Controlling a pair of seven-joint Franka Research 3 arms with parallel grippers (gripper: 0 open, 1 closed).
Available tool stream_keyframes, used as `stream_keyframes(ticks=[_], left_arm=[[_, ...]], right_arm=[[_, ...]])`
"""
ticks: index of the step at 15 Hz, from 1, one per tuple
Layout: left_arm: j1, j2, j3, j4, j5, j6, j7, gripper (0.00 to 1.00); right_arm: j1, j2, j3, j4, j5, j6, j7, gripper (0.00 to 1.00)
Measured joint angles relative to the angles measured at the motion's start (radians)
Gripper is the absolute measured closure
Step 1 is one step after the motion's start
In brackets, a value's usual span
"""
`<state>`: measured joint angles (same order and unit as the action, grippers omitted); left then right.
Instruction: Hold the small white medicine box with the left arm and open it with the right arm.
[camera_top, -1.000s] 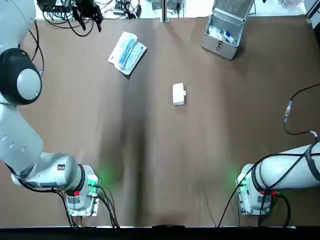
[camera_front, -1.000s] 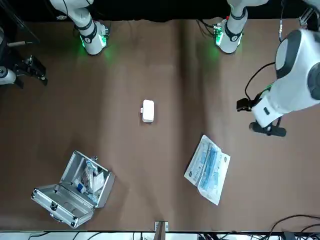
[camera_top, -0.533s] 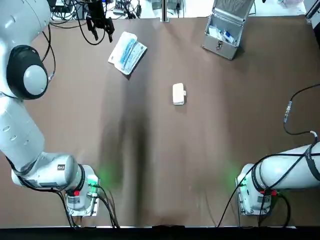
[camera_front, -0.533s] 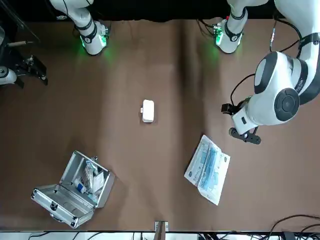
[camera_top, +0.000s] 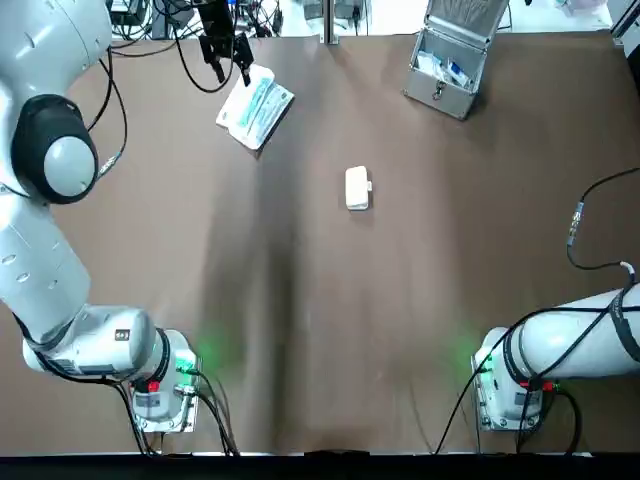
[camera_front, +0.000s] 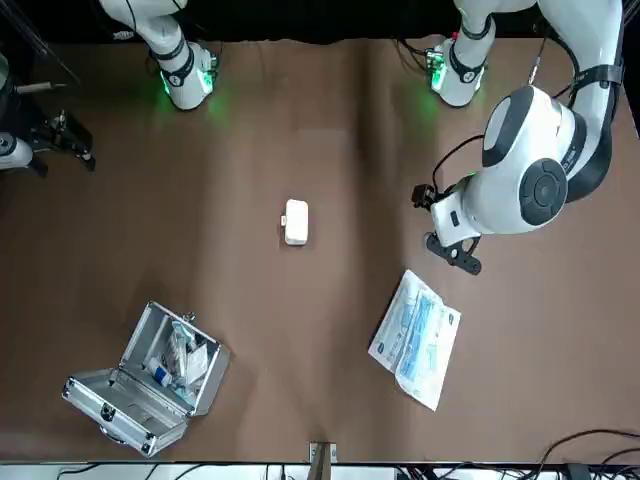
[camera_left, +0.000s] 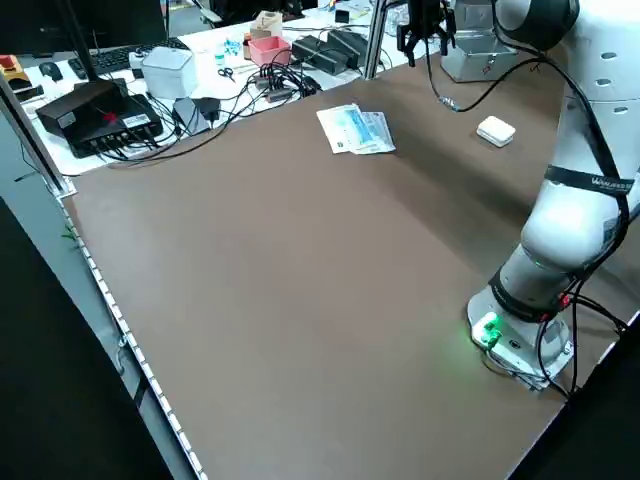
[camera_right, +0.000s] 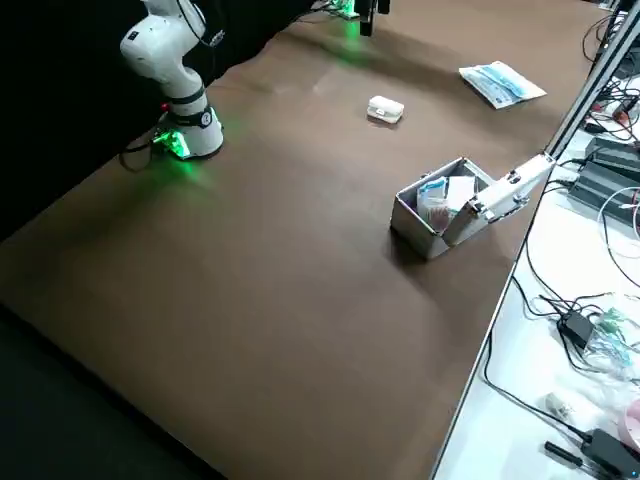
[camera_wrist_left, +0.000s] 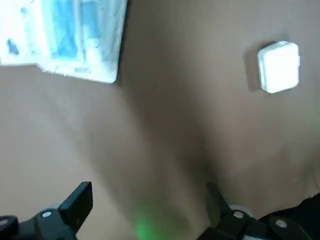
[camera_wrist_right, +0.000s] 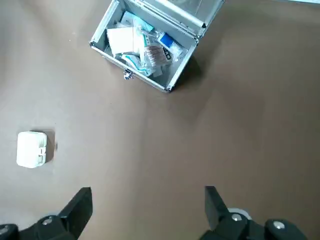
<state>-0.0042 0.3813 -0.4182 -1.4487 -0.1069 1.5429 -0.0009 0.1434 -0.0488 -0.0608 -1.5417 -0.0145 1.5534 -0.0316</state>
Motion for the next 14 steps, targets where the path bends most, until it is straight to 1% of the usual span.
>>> stream_keyframes(ticks=[1,2,6,9,11,14], left_arm=[[0.000,0.008,-0.003,0.006,-0.011,0.009,0.045,0.00],[0.004,0.035,-0.003,0.015,-0.054,0.044,0.161,0.00],[0.006,0.101,-0.003,0.023,-0.129,0.155,0.366,0.00],[0.003,0.145,-0.013,0.027,-0.209,0.211,0.446,0.00],[0.000,0.156,-0.030,0.030,-0.223,0.246,0.470,0.00],[-0.011,0.170,-0.037,0.031,-0.229,0.290,0.487,0.00]], right_arm=[[0.000,0.000,0.000,0.000,0.000,0.000,0.000,0.01],[0.000,0.000,0.000,0.000,0.000,0.001,0.000,0.01],[0.000,0.000,0.000,0.000,0.000,0.001,0.000,0.01],[0.000,0.000,0.000,0.000,0.000,0.001,0.000,0.01],[0.000,0.000,0.000,0.000,0.000,0.001,0.000,0.01],[0.000,0.000,0.000,0.000,0.000,0.001,0.000,0.01]])
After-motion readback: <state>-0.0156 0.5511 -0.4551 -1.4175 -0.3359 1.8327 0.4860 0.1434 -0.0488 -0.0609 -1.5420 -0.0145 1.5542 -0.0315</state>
